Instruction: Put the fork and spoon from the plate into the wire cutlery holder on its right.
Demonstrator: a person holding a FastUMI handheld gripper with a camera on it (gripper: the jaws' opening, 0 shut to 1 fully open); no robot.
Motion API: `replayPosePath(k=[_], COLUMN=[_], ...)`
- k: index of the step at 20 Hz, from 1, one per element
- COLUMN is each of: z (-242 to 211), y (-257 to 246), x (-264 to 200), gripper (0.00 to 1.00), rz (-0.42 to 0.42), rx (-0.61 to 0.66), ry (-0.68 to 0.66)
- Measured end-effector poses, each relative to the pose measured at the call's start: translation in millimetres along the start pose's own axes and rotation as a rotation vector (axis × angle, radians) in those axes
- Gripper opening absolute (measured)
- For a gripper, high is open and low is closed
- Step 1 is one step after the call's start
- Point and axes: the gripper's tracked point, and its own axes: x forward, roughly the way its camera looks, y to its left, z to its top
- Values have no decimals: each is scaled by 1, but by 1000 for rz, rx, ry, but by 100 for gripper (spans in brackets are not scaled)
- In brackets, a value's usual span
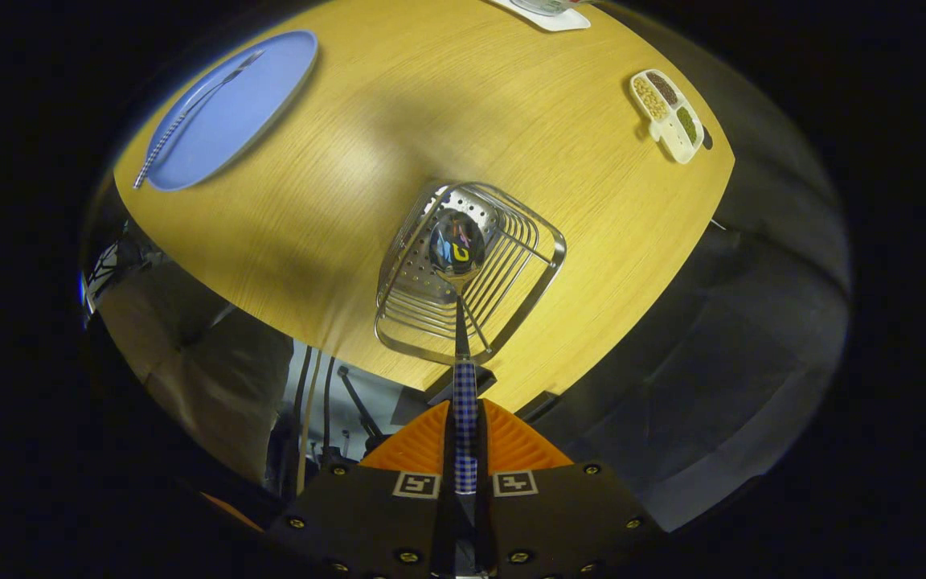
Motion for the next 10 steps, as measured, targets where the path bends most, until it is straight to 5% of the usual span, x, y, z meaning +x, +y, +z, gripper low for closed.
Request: replayPosePath(k=[5,9,10], z=[3,10,13], y=[-4,-12,-11], x=[-5,-6,-9], gripper=[19,100,97], rz=[-21,-73,-76], rx=[22,85,104], ry=[-19,-116,-139])
